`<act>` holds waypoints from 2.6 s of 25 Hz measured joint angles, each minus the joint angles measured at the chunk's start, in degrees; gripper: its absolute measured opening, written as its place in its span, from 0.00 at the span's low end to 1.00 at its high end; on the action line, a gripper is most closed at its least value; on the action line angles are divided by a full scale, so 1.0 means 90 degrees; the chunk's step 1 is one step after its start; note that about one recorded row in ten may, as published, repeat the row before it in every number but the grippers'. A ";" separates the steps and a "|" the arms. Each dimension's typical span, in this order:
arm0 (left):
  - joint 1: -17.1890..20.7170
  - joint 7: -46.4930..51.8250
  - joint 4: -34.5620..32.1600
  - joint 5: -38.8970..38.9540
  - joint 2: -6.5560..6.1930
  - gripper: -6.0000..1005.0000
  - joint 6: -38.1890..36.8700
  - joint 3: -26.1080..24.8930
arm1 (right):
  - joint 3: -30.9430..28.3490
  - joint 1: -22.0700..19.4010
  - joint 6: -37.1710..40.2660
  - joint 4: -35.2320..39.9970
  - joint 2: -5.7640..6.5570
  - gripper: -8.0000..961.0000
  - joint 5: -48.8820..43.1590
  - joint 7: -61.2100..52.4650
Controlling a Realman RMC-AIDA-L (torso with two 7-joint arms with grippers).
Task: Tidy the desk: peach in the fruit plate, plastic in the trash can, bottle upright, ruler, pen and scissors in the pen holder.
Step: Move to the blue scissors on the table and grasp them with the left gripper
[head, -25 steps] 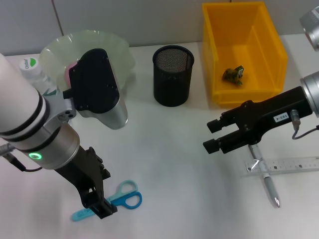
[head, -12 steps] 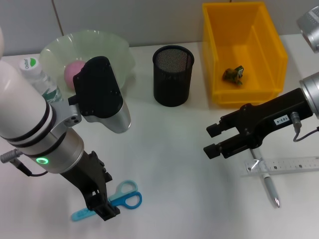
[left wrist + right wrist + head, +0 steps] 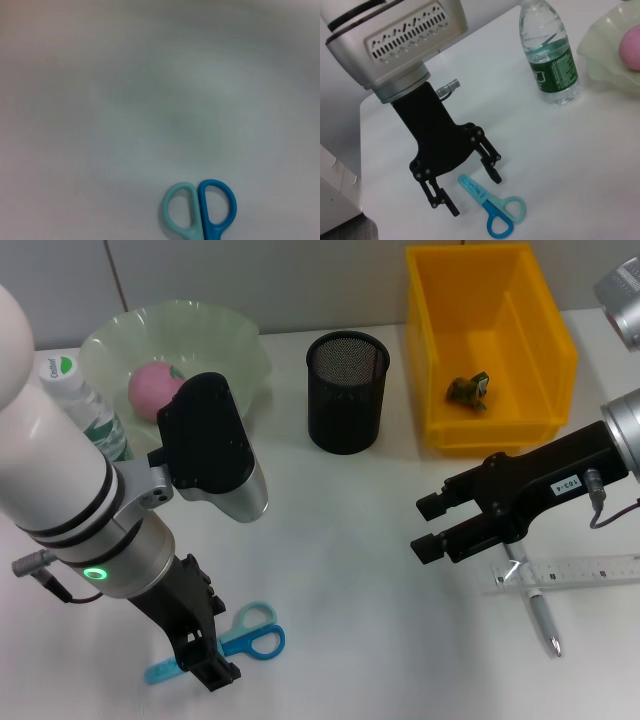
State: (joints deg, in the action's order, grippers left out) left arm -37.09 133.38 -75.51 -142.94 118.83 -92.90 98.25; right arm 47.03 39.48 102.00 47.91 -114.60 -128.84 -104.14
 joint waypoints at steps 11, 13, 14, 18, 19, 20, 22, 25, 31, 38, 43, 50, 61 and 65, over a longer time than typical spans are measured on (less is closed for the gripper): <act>-0.0113 -0.0043 0.0354 -0.0017 -0.0007 0.71 0.0218 0.0093 | 0.0000 -0.0002 -0.0017 -0.0002 0.0000 0.75 -0.0013 -0.0003; -0.0139 -0.0089 0.0423 -0.0017 -0.0011 0.71 0.0250 0.0095 | 0.0000 -0.0002 -0.0020 -0.0001 0.0000 0.75 -0.0013 -0.0003; -0.0139 -0.0089 0.0423 -0.0017 -0.0011 0.71 0.0250 0.0095 | 0.0000 -0.0002 -0.0021 0.0000 0.0000 0.75 -0.0013 -0.0003; -0.0139 -0.0100 0.0439 -0.0016 -0.0010 0.71 0.0309 0.0093 | -0.0001 -0.0002 -0.0027 0.0005 0.0000 0.75 -0.0013 -0.0003; -0.0139 -0.0100 0.0439 -0.0016 -0.0010 0.71 0.0309 0.0093 | -0.0001 -0.0002 -0.0027 0.0005 0.0000 0.75 -0.0013 -0.0003; -0.0139 -0.0101 0.0453 -0.0016 -0.0010 0.70 0.0315 0.0093 | 0.0000 -0.0002 -0.0032 0.0007 0.0000 0.75 -0.0013 -0.0003; -0.0139 -0.0102 0.0477 -0.0016 -0.0010 0.70 0.0333 0.0093 | 0.0000 -0.0002 -0.0033 0.0007 0.0000 0.75 -0.0013 -0.0003; -0.0137 -0.0103 0.0488 -0.0016 -0.0010 0.70 0.0352 0.0096 | -0.0001 -0.0003 -0.0043 0.0006 0.0000 0.75 -0.0013 -0.0001; -0.0138 -0.0104 0.0553 -0.0015 0.0000 0.65 0.0383 0.0104 | -0.0001 0.0002 -0.0077 -0.0006 0.0000 0.75 -0.0013 0.0007; -0.0182 -0.0121 0.0732 -0.0020 -0.0004 0.63 0.0469 0.0118 | -0.0001 0.0007 -0.0085 -0.0011 -0.0007 0.75 -0.0070 0.0026; -0.0185 -0.0123 0.0734 -0.0090 -0.0002 0.63 0.0471 0.0138 | 0.0000 0.0008 -0.0084 -0.0011 -0.0019 0.75 -0.0085 0.0028; -0.0186 -0.0124 0.0734 -0.0104 0.0000 0.54 0.0479 0.0171 | -0.0001 0.0012 -0.0083 -0.0012 -0.0020 0.75 -0.0089 0.0027; -0.0201 -0.0124 0.0734 -0.0143 0.0000 0.48 0.0472 0.0187 | -0.0001 0.0046 -0.0083 -0.0011 -0.0020 0.75 -0.0091 0.0028; -0.0205 -0.0123 0.0734 -0.0143 -0.0001 0.48 0.0463 0.0217 | 0.0000 0.0046 -0.0085 -0.0011 -0.0024 0.75 -0.0106 0.0033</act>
State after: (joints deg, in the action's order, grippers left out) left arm -38.93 132.27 -68.90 -144.23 118.82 -88.74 100.20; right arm 47.02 39.90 101.24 47.81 -114.82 -129.79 -103.84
